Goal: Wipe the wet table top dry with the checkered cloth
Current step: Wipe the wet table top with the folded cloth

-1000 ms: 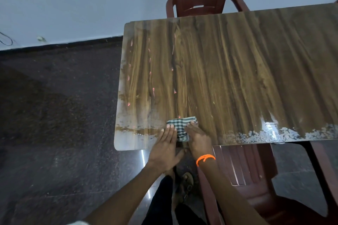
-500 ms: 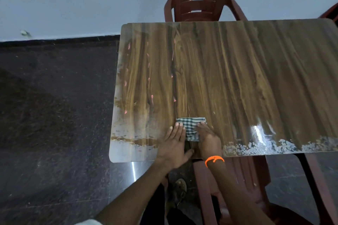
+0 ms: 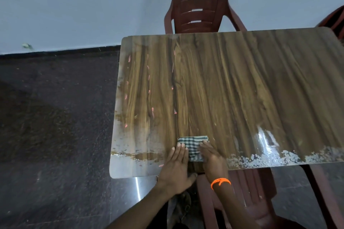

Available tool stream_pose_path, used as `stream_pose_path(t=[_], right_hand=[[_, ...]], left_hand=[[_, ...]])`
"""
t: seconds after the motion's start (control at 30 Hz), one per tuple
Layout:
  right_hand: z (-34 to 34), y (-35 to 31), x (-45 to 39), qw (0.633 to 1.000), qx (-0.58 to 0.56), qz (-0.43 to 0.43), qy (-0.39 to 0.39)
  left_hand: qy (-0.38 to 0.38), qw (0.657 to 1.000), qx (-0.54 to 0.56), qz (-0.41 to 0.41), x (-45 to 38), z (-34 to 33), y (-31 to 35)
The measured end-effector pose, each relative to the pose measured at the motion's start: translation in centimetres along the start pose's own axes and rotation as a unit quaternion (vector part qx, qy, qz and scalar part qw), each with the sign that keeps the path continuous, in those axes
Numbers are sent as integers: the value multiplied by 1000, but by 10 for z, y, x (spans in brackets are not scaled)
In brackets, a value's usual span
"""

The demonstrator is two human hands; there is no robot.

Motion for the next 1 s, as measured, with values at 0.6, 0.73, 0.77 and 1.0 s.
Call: stream_pose_path(t=[0.6, 0.73, 0.77, 1.0], right_hand=[[-18, -23, -47, 999, 23, 42, -26], [-6, -12, -77, 999, 30, 10, 0], [-4, -12, -88, 1000, 29, 7, 9], [-20, -30, -139, 1000, 11, -4, 17]], left_hand=[[-37, 999, -13, -31, -19, 12, -52], [-22, 1000, -10, -8, -51, 28, -46], [-18, 1000, -8, -5, -60, 34, -49], [25, 999, -44, 11, -94, 64, -94]])
Point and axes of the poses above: each hand's wrist, its own x-axis away from the middle knuckle, its own z-axis out of the back of the hand, y = z × x, the point moved 8 cm from there along -x, towards the middle knuckle, and after that the axes turned 10 degrees about -x, right-handed, at the moved point
